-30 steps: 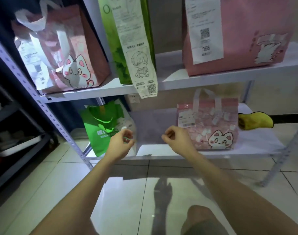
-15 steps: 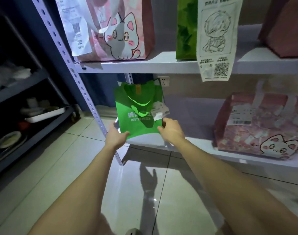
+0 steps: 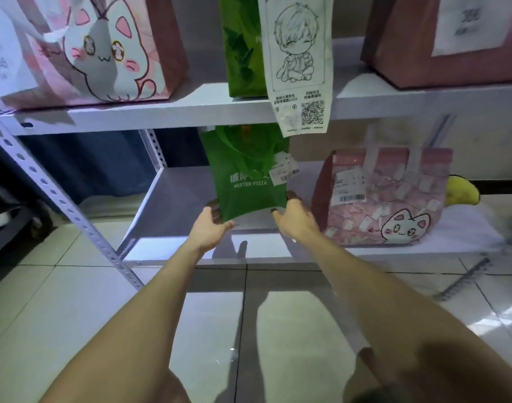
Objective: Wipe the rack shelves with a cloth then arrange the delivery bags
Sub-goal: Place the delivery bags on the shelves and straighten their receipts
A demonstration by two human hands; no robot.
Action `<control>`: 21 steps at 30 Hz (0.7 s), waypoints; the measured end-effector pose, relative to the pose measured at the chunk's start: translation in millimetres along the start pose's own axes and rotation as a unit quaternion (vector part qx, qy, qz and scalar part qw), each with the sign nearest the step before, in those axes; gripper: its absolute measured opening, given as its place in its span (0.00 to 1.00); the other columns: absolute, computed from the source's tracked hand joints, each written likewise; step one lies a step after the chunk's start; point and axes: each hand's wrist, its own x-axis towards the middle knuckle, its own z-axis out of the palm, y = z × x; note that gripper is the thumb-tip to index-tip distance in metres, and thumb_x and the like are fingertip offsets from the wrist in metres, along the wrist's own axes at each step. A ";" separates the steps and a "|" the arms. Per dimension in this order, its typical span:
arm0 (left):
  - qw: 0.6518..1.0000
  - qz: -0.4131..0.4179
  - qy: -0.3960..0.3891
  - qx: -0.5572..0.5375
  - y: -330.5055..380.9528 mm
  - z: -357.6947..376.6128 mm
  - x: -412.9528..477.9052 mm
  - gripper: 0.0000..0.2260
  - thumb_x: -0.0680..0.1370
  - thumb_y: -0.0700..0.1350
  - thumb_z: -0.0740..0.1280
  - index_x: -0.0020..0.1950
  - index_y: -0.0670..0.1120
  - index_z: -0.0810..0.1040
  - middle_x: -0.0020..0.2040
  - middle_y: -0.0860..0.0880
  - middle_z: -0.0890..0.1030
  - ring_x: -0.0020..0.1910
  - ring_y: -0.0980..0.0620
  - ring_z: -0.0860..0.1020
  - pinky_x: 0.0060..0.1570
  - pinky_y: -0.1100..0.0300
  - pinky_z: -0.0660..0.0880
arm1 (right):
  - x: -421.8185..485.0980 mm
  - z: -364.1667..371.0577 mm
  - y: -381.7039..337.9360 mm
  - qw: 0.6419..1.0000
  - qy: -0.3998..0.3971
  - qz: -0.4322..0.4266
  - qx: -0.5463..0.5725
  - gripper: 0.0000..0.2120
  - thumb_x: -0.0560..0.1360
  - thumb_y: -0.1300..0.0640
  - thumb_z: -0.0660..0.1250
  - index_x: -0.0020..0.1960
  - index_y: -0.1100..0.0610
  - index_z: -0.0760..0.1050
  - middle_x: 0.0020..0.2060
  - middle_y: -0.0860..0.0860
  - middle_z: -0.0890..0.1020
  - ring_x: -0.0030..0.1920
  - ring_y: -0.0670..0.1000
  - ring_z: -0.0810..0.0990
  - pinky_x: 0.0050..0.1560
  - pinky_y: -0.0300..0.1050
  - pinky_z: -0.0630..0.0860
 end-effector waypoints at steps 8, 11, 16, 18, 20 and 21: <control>0.997 0.008 0.055 0.054 23.0 34.9 -1.1 0.27 0.81 0.44 0.75 0.76 0.43 0.69 0.72 0.45 0.78 0.70 0.43 0.78 0.72 0.45 0.75 | -37.5 -28.6 55.9 0.999 0.013 -0.046 -0.015 0.18 0.80 0.49 0.70 0.64 0.60 0.75 0.52 0.54 0.83 0.50 0.55 0.83 0.49 0.48 0.80; 0.989 0.059 0.101 0.086 43.3 50.8 -16.0 0.21 0.80 0.44 0.75 0.70 0.44 0.75 0.62 0.47 0.82 0.61 0.46 0.82 0.60 0.52 0.78 | -58.1 -48.2 83.0 0.996 0.021 -0.089 0.024 0.12 0.80 0.50 0.69 0.62 0.52 0.79 0.54 0.48 0.85 0.52 0.49 0.84 0.57 0.51 0.82; 0.986 0.131 -0.032 0.094 85.7 115.2 -40.0 0.10 0.80 0.42 0.74 0.61 0.48 0.80 0.51 0.52 0.84 0.54 0.49 0.84 0.59 0.50 0.83 | -69.8 -104.8 142.9 0.986 0.142 -0.001 0.083 0.05 0.79 0.48 0.70 0.51 0.48 0.76 0.41 0.42 0.82 0.43 0.46 0.83 0.45 0.46 0.81; 0.985 0.137 -0.054 0.090 100.5 143.1 -42.4 0.13 0.80 0.44 0.75 0.63 0.48 0.79 0.53 0.53 0.85 0.54 0.50 0.84 0.60 0.49 0.83 | -68.9 -127.0 163.6 0.971 0.219 0.037 0.086 0.09 0.78 0.48 0.71 0.51 0.51 0.74 0.42 0.46 0.81 0.44 0.51 0.81 0.44 0.49 0.78; 0.985 0.129 -0.082 0.082 111.9 165.3 -42.0 0.17 0.80 0.46 0.74 0.67 0.47 0.78 0.57 0.52 0.86 0.56 0.49 0.85 0.62 0.48 0.82 | -65.9 -142.8 180.3 0.950 0.301 0.057 0.064 0.15 0.77 0.48 0.73 0.53 0.55 0.72 0.50 0.51 0.78 0.50 0.56 0.78 0.49 0.54 0.78; 0.986 0.120 -0.093 0.067 115.8 174.6 -40.8 0.17 0.81 0.45 0.74 0.68 0.48 0.78 0.59 0.51 0.86 0.58 0.48 0.85 0.63 0.46 0.82 | -63.4 -149.0 186.1 0.939 0.332 0.067 0.052 0.18 0.76 0.49 0.75 0.56 0.56 0.71 0.54 0.53 0.76 0.55 0.58 0.77 0.53 0.57 0.78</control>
